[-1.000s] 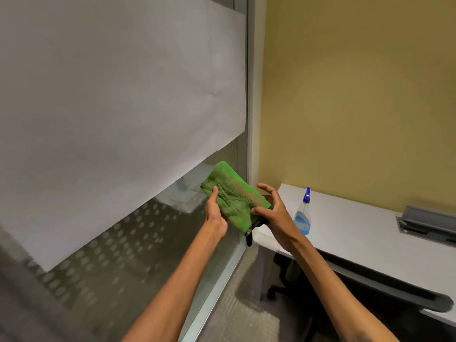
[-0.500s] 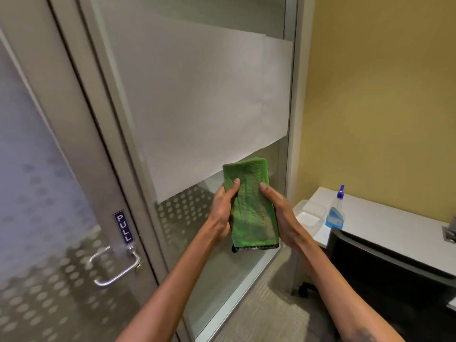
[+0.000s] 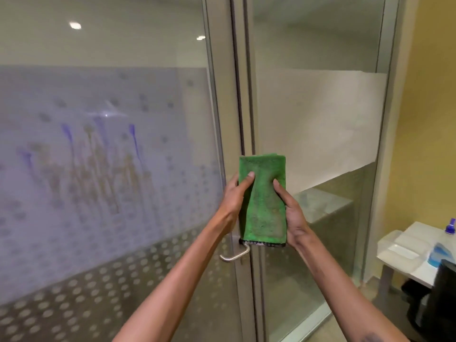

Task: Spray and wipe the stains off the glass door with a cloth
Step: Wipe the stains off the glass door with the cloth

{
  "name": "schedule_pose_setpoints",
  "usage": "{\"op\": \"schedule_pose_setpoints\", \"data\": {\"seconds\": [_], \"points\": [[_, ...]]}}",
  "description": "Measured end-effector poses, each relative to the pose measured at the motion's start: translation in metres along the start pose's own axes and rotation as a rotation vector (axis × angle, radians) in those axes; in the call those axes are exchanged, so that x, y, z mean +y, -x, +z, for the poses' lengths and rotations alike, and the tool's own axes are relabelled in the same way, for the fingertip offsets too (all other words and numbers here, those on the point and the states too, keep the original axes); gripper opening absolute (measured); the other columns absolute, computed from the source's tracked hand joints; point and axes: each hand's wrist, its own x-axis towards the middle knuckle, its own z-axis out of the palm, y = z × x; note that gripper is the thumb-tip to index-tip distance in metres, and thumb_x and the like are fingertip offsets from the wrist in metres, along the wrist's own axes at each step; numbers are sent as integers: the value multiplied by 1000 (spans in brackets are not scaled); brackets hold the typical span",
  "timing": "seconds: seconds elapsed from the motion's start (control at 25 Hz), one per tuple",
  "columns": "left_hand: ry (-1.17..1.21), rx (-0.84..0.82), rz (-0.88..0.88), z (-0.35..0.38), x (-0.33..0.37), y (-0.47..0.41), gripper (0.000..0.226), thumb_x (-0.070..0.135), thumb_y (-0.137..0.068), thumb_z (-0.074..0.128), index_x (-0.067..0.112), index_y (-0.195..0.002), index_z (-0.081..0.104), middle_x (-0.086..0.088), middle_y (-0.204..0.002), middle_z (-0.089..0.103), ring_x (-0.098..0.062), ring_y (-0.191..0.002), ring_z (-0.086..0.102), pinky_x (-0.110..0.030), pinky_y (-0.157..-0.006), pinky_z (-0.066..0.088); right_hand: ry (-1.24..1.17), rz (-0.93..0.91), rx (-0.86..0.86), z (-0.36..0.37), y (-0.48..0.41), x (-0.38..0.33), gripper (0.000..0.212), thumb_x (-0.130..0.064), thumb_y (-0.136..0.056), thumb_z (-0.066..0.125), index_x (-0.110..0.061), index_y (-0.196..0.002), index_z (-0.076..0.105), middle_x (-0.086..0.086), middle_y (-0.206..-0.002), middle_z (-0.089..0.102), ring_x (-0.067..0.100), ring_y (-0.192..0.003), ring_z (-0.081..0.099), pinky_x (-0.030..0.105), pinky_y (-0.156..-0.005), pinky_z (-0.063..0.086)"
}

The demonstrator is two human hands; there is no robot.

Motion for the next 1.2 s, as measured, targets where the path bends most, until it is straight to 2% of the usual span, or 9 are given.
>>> {"op": "schedule_pose_setpoints", "data": {"seconds": [0.12,0.32,0.48,0.64,0.68,0.76,0.88,1.0,1.2], "points": [[-306,111,153,-88,31,24,62,50,-101,54,27,-155,39,17,-123,62,-3,-110,66,-28,-97,56,-52,-28,4,75,-15,37,58,-48,-98,60,-4,-136,64,22,-130,67,35,-110,70,53,-99,56],[-881,450,430,-244,72,71,61,42,-103,53,20,-157,37,-2,-134,53,-19,-127,49,-37,-112,42,-65,-56,102,173,-46,96,62,-47,-96,61,-3,-140,59,27,-144,57,48,-132,55,67,-112,41],[-1319,748,583,-350,105,106,65,47,-102,46,15,-158,34,-10,-145,49,-29,-132,43,-36,-114,31,-19,-219,216,231,-78,115,48,-38,-97,67,-2,-128,65,23,-114,72,41,-103,68,61,-95,55],[-1605,840,612,-426,141,118,72,51,-103,39,15,-163,21,-9,-166,29,-32,-156,19,-45,-128,16,274,-517,456,276,-113,108,24,-44,-96,66,-24,-107,73,-4,-93,74,18,-86,69,50,-88,60],[-1672,854,601,-440,148,118,73,51,-103,37,15,-164,16,-7,-170,20,-32,-159,11,-48,-130,10,381,-586,501,285,-123,104,29,-47,-96,63,-25,-114,72,-7,-98,75,13,-89,69,48,-91,59],[-1784,888,562,-463,157,117,75,52,-104,34,17,-165,8,-5,-173,6,-33,-160,0,-52,-130,1,571,-672,560,298,-145,97,49,-49,-97,59,-30,-142,58,-5,-131,70,15,-114,67,42,-103,53],[-1827,942,479,-487,159,119,74,51,-105,27,16,-165,3,-4,-174,0,-34,-160,-6,-55,-127,-6,845,-724,535,312,-177,96,65,-40,-101,58,-26,-160,32,-2,-168,30,20,-155,31,46,-126,25],[-1773,960,388,-501,150,119,68,46,-107,19,14,-164,-1,-3,-174,-2,-33,-159,-11,-58,-128,-5,1045,-689,408,319,-196,107,68,-41,-104,54,-26,-163,21,-2,-173,10,22,-161,7,53,-127,9],[-1738,1013,399,-505,142,109,65,37,-108,22,19,-164,-6,2,-173,-10,-33,-159,-14,-57,-127,-10,1087,-738,367,316,-207,120,72,-47,-107,44,-29,-165,6,-4,-174,-5,21,-161,-5,56,-128,2]]}}
